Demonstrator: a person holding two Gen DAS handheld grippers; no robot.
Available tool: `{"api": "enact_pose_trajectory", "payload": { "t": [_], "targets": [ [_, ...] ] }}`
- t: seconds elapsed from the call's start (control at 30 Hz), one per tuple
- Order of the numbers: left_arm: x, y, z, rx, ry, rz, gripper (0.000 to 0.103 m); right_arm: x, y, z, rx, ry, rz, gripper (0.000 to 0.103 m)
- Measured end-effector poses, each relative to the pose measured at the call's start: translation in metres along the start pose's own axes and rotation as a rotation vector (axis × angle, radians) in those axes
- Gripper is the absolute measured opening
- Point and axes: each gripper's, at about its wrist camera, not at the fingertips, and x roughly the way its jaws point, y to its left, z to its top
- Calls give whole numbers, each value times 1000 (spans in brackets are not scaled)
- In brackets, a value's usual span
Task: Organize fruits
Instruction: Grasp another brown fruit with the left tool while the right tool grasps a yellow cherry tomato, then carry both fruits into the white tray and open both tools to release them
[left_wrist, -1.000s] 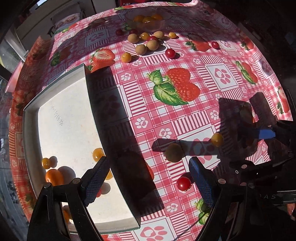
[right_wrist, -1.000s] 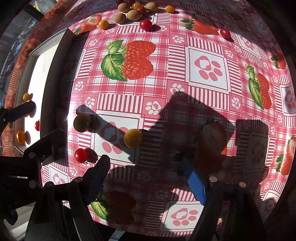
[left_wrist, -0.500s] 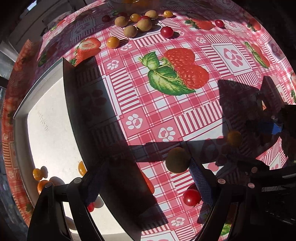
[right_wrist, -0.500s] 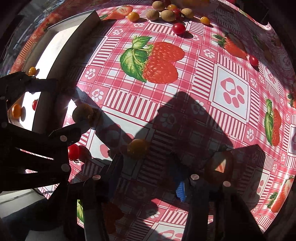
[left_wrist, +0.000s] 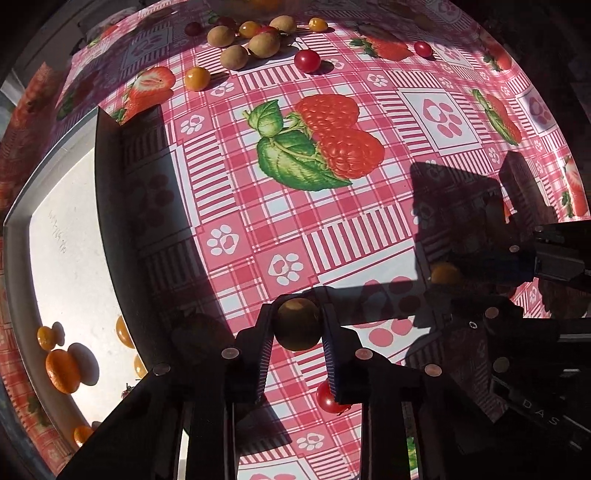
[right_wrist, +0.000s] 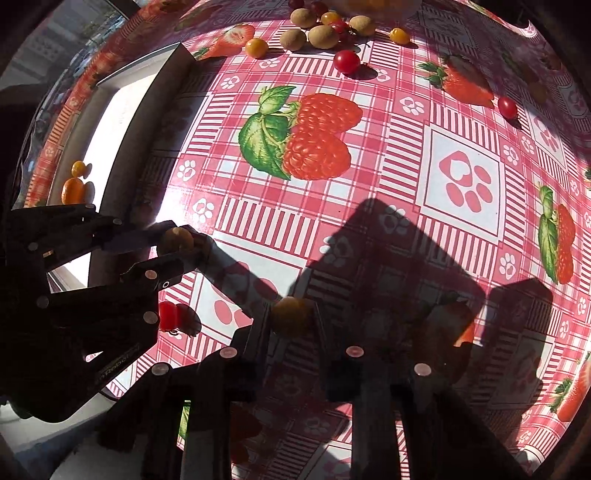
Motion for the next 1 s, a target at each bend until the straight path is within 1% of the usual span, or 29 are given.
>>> {"api": "enact_pose_trajectory", "payload": {
  "t": [0.1, 0.23, 0.57, 0.67, 0.7, 0.77, 1.0],
  "targets": [
    [-4, 5, -1, -41, -2, -20, 27, -5, -9, -1, 55, 0, 17, 25],
    [-12, 13, -2, -84, -15, -43, 27, -9, -14, 0, 91, -2, 27, 25],
    [-39, 33, -8, -117, -58, -53, 27, -23, -26, -8, 114, -18, 39, 25],
    [-49, 41, -8, -134, -74, -55, 27, -24, -21, -4, 111, -22, 40, 25],
    [-55, 51, -12, -139, -80, -56, 27, -23, -16, 0, 109, -23, 40, 25],
    [-61, 57, -17, -149, -89, -56, 27, -25, -13, 2, 103, -25, 38, 25],
    [-69, 67, -22, -183, -118, -43, 27, -30, 6, 15, 59, -31, 32, 25]
  ]
}}
